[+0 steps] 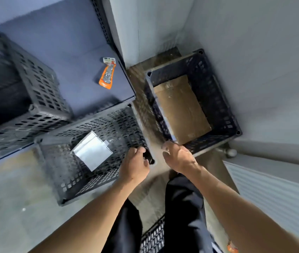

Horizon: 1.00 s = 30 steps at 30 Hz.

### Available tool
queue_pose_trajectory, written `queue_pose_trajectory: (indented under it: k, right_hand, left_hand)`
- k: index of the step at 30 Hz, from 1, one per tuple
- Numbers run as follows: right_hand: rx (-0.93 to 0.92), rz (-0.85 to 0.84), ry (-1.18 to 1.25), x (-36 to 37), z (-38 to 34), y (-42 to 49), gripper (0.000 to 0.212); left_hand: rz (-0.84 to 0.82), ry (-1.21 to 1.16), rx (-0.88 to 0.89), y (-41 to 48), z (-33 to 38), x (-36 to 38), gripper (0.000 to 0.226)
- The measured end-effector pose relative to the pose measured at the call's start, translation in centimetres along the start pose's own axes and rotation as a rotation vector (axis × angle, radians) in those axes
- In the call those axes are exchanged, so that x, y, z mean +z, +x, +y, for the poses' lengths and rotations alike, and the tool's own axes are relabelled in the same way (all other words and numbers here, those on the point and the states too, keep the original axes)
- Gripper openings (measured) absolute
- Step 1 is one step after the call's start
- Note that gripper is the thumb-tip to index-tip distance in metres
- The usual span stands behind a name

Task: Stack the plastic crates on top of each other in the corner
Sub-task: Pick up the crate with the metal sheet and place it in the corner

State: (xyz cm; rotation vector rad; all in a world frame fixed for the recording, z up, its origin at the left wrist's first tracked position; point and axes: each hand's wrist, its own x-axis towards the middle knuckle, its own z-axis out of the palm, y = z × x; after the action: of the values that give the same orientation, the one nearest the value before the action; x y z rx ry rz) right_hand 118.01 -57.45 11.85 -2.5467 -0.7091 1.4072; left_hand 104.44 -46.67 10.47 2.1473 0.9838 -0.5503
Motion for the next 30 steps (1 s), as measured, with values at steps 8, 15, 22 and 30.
queue_pose_trajectory:
  k: [8, 15, 22, 30]
  right_hand:
    - [-0.009, 0.037, 0.032, 6.7, -6.8, -1.0, 0.036]
    - [-0.078, -0.053, -0.126, 11.2, -9.0, 1.1, 0.034]
    - [-0.139, -0.191, -0.318, 16.5, -8.3, 4.3, 0.041]
    - [-0.266, -0.306, -0.474, 24.3, -6.7, 8.1, 0.052]
  left_hand:
    - [0.038, 0.070, 0.002, -2.5, -10.2, -4.2, 0.035]
    - [0.082, 0.045, -0.168, -3.8, -19.0, -3.1, 0.036]
    - [0.002, 0.164, -0.220, -5.2, -25.4, 1.8, 0.045]
    - [-0.084, 0.173, -0.149, -1.8, -27.7, 9.1, 0.045]
